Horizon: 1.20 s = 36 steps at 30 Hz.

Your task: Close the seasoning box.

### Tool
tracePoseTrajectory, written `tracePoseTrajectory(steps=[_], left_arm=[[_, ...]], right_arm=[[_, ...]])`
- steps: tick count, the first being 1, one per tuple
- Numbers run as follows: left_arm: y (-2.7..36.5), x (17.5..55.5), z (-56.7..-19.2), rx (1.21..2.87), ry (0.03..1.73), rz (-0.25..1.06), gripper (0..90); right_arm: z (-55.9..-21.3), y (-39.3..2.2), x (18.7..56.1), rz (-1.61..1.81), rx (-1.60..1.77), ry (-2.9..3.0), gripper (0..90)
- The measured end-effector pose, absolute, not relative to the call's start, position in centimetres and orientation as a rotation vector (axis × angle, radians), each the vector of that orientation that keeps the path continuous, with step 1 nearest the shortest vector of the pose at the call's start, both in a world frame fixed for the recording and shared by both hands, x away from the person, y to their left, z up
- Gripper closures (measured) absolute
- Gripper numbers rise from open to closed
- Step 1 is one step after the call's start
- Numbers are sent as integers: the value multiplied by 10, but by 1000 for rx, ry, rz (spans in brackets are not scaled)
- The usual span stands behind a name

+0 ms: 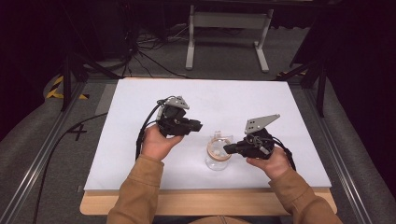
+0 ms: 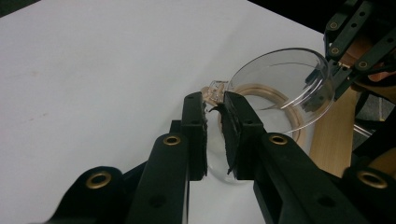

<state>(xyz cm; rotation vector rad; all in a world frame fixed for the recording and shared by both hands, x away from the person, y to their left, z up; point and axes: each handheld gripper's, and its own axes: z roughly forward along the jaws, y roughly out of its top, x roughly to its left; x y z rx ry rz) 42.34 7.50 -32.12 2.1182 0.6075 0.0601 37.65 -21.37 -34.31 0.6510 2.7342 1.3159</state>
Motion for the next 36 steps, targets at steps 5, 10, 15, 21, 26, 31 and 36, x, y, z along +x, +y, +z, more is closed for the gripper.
tracePoseTrajectory(steps=[5, 10, 15, 21, 26, 31, 36], left_arm=[[78, 422, -320, 2122, 604, 71, 784], [79, 422, -321, 2125, 610, 67, 783], [79, 422, -321, 2123, 609, 70, 778], [78, 422, -322, 2127, 604, 70, 777], [79, 421, -321, 2124, 605, 73, 769], [79, 422, -321, 2130, 602, 72, 768], [80, 422, -322, 2124, 607, 69, 766]], right_arm=[[-344, -210, 375, 1281, 637, 2768, 892], [-346, -209, 376, 1254, 625, 2797, 892], [-347, -209, 376, 1222, 628, 2821, 892], [-348, -210, 377, 1190, 648, 2848, 891], [-348, -209, 376, 1160, 651, 2877, 891], [-348, -211, 376, 1143, 652, 2888, 890], [-349, -211, 376, 1120, 658, 2907, 890]])
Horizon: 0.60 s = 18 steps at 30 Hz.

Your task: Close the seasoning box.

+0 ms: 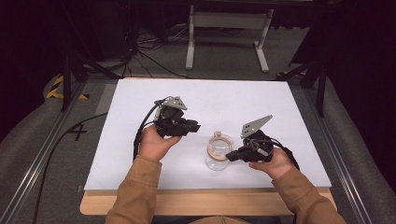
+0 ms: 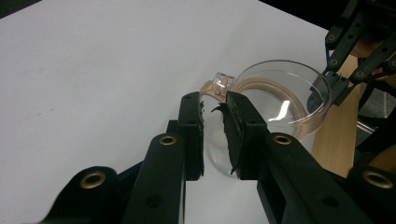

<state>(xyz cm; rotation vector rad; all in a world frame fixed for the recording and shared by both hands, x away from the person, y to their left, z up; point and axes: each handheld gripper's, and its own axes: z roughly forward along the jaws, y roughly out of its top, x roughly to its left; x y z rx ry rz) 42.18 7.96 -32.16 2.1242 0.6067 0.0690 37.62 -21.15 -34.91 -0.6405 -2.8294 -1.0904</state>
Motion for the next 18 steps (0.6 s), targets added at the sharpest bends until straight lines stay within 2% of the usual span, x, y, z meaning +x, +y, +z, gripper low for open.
tracePoseTrajectory(steps=[18], left_arm=[[81, 422, -321, 2133, 616, 62, 754]], right_arm=[[-350, -214, 376, -1014, -629, -2831, 890]])
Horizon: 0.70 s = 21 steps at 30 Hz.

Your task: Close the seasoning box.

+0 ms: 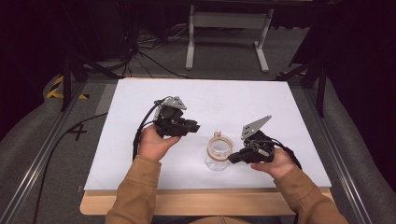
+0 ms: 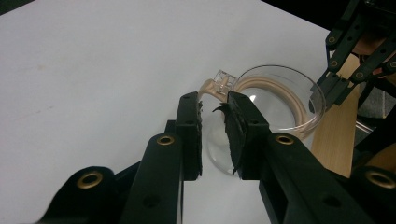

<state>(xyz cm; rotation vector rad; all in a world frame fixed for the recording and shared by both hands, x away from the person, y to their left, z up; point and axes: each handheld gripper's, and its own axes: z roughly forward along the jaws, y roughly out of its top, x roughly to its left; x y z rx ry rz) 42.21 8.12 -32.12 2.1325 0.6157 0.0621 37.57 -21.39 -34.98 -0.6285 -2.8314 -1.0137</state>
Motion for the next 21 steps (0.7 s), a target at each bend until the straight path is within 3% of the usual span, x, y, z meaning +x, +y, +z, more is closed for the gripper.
tracePoseTrajectory(steps=[11, 21], left_arm=[[91, 415, -324, 2116, 660, 87, 734], [115, 406, -326, 2056, 754, 138, 666]], right_arm=[[-341, -214, 375, -1028, -592, -2858, 891], [-312, -229, 382, -1346, -618, -2862, 859]])
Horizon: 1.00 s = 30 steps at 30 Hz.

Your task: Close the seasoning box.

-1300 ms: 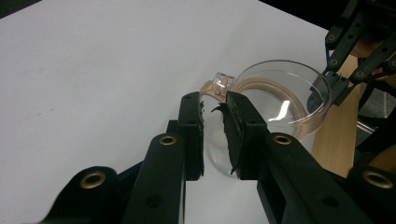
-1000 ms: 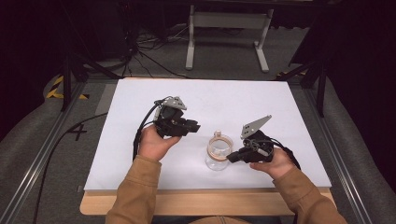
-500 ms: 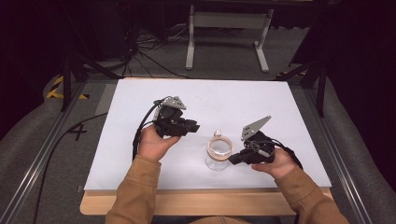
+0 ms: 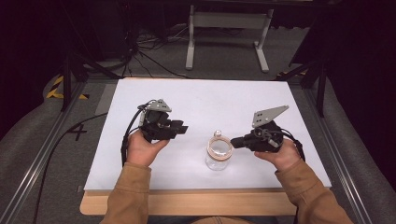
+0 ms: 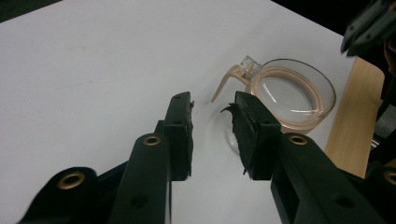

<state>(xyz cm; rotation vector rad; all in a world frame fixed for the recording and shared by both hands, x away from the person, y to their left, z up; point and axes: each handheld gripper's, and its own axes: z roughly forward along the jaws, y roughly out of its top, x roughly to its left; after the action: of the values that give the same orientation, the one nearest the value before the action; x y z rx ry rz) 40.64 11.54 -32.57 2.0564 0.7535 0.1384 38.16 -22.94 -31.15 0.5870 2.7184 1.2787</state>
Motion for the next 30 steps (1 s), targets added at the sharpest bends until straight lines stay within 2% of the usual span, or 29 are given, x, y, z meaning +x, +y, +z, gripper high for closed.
tracePoseTrajectory(steps=[3, 7, 14, 15, 21, 30], left_arm=[[119, 407, -329, 2058, 787, 157, 635], [121, 412, -336, 2081, 818, 189, 594], [128, 423, -354, 2099, 866, 248, 576], [129, 425, -359, 2090, 870, 269, 570], [132, 435, -379, 2122, 909, 322, 563], [142, 450, -415, 2131, 991, 335, 556]], right_arm=[[-306, -242, 386, 1327, 634, 2625, 852], [-305, -266, 396, 1343, 712, 2478, 789], [-314, -293, 411, 1285, 832, 2382, 706], [-320, -302, 416, 1241, 853, 2346, 663], [-339, -316, 428, 1166, 900, 2317, 618], [-382, -335, 452, 1094, 1058, 2331, 599]])
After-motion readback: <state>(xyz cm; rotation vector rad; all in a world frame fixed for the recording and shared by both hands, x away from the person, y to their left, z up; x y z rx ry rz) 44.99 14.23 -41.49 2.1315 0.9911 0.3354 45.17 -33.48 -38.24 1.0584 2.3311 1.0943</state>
